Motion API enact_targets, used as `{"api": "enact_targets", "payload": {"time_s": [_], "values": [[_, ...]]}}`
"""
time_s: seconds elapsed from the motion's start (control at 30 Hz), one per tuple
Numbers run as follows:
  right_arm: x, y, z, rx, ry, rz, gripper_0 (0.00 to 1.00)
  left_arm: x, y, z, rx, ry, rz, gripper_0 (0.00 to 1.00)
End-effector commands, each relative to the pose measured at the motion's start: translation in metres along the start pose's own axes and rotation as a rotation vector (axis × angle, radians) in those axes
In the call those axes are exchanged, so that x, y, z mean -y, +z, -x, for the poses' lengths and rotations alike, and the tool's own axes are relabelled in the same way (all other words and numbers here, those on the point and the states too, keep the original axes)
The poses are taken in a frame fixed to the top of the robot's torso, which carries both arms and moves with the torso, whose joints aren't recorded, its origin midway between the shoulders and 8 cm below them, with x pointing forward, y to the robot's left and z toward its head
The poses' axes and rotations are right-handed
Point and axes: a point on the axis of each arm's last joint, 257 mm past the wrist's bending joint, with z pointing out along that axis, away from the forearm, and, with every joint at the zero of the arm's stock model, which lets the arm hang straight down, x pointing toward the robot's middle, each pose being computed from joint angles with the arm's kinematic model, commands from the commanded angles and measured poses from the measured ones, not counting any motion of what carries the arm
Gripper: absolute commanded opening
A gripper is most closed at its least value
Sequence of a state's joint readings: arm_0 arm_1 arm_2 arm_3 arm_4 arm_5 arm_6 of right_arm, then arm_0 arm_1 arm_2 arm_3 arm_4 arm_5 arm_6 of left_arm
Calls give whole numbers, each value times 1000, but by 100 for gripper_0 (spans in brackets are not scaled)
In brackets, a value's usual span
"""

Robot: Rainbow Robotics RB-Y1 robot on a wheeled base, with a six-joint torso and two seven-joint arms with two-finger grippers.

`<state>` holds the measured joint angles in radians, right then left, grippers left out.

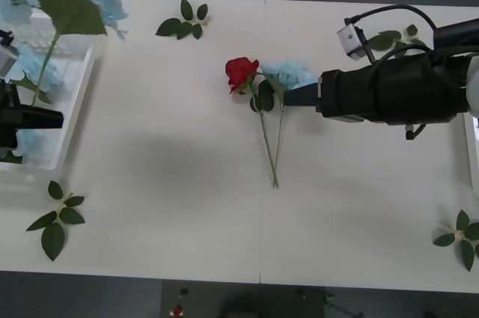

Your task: Put the red flowers into the right box and the blue flowers into the left box

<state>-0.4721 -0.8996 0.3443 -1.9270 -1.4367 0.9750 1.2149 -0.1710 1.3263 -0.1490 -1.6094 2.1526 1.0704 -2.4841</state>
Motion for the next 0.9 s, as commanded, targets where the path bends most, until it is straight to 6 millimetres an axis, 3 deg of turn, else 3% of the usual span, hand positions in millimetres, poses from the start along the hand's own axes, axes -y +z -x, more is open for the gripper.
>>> {"api": "enact_targets", "payload": {"time_s": [0.03, 0.23, 0.37, 0.43, 0.53, 0.73, 0.8, 0.9], "values": [[-10, 1, 5, -15, 18, -79, 100, -37, -49, -36, -97, 6, 97, 0], [6, 16, 6, -30, 56, -205, 100, -99, -111, -104, -241, -10, 294, 0], [19, 28, 13, -52, 60, -300, 100, -144, -157, -126, -302, 45, 465, 0], [21, 37, 19, -45, 71, -316, 100, -160, -167, -131, -331, 75, 528, 0], [28, 51, 24, -41, 88, -340, 100, -172, -165, -135, -362, 120, 575, 0], [61, 72, 26, -46, 106, -461, 100, -204, -160, -143, -380, 194, 698, 1], [79, 76, 20, -58, 91, -526, 100, -211, -162, -146, -384, 200, 720, 22], [98, 78, 17, -54, 63, -599, 100, -219, -168, -141, -395, 221, 743, 40]]}}
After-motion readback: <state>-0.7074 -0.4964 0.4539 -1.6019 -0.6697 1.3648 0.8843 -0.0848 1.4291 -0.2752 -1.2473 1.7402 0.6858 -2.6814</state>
